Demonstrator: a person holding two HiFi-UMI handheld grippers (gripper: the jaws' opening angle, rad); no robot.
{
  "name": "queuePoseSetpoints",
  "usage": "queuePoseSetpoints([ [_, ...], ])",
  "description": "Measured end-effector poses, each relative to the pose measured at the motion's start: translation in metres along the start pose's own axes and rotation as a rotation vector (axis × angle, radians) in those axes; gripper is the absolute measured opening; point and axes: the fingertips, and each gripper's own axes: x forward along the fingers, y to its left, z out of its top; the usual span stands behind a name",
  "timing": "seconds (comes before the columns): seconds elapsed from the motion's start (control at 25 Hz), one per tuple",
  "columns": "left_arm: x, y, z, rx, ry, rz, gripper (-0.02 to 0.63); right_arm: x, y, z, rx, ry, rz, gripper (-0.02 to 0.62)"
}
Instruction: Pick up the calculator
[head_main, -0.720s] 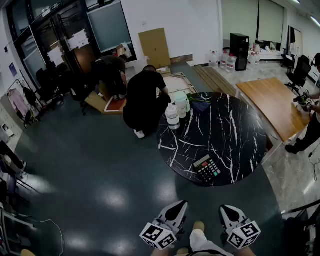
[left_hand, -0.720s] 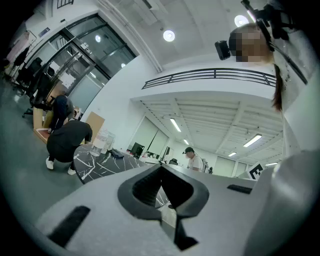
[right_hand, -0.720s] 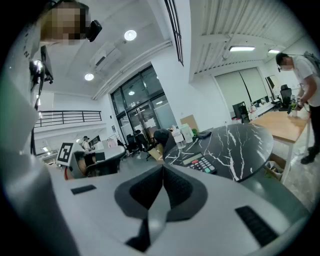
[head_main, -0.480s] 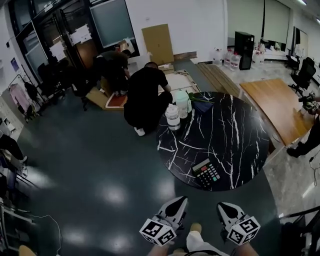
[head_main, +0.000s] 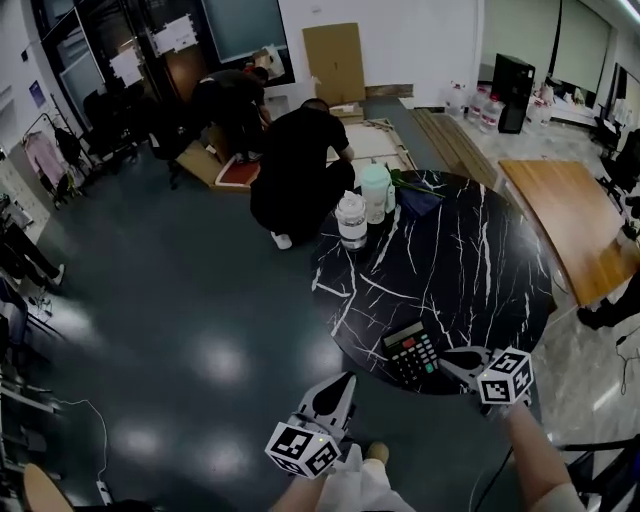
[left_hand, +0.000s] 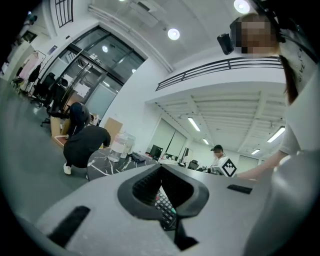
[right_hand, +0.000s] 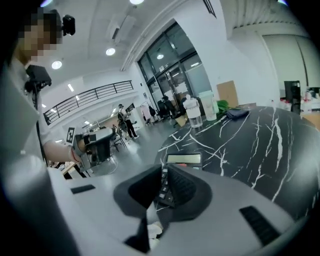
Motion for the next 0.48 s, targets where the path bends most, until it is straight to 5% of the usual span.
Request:
queuePoseSetpoints([
  [0.16,0.024,0.026,-0.011,-0.001,0.005,0.016,0.006,0.030,-0.036,0.001,-0.015,0.124,0.068,0.118],
  [0.48,0.088,0.057,-0.039,0.081,0.035,0.036,0.006,0.083,-0.084,0.003,-0.076,0.339,0.201,0.173],
])
